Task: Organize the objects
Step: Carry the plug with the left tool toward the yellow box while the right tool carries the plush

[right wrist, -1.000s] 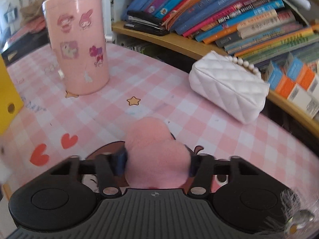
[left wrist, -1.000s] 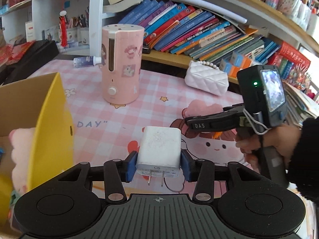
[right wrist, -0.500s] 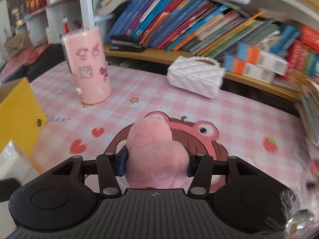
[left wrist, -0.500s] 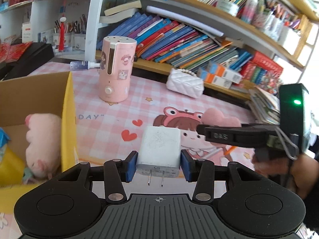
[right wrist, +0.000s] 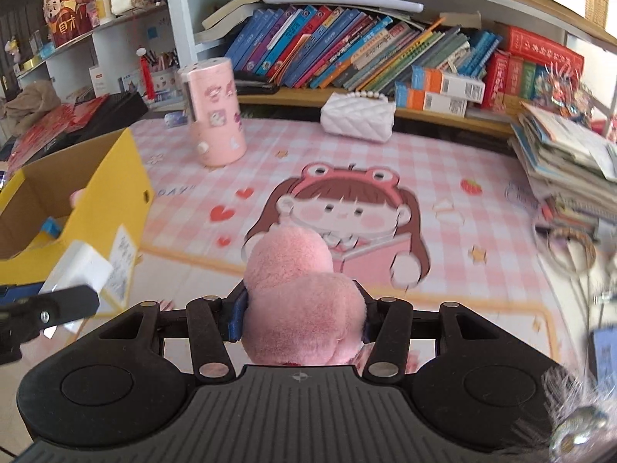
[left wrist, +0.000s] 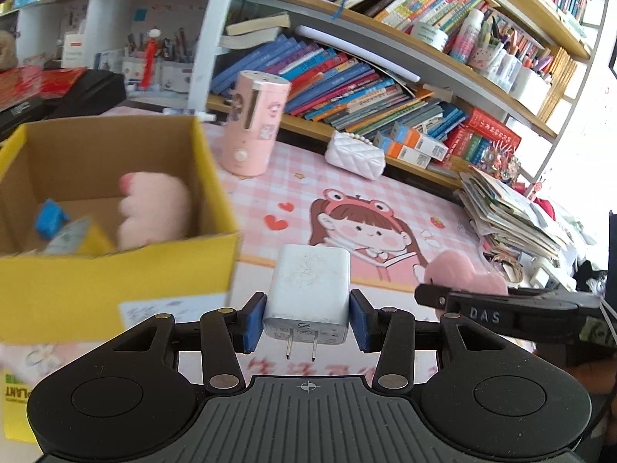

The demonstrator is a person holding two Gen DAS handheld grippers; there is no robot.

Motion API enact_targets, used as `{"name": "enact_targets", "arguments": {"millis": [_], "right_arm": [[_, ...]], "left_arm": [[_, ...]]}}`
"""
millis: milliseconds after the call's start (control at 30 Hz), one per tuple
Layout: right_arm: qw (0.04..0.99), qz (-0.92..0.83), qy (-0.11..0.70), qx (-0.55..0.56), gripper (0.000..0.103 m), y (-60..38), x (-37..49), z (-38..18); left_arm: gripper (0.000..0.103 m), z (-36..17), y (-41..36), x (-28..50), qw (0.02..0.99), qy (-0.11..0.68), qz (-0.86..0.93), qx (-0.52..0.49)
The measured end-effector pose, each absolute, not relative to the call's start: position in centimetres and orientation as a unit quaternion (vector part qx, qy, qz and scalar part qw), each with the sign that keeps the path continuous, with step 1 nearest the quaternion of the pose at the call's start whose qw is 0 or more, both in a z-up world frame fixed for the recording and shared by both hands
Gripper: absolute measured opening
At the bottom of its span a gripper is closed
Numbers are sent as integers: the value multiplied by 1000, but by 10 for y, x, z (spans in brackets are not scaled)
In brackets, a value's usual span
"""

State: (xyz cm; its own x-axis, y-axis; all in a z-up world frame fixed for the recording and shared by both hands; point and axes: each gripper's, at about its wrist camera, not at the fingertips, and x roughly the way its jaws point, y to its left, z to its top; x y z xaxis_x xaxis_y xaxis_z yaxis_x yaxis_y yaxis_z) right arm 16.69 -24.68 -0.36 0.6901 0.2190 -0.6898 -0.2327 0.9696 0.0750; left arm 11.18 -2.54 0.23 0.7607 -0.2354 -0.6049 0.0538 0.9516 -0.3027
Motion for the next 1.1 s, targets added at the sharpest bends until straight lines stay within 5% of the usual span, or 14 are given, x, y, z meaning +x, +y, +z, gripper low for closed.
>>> {"name": "enact_targets", "arguments": {"millis": [1100], "right_arm": [[890, 216, 398, -57, 49, -114, 20, -20]], "left_arm": [[44, -7, 86, -26, 925, 343, 1, -163]]}}
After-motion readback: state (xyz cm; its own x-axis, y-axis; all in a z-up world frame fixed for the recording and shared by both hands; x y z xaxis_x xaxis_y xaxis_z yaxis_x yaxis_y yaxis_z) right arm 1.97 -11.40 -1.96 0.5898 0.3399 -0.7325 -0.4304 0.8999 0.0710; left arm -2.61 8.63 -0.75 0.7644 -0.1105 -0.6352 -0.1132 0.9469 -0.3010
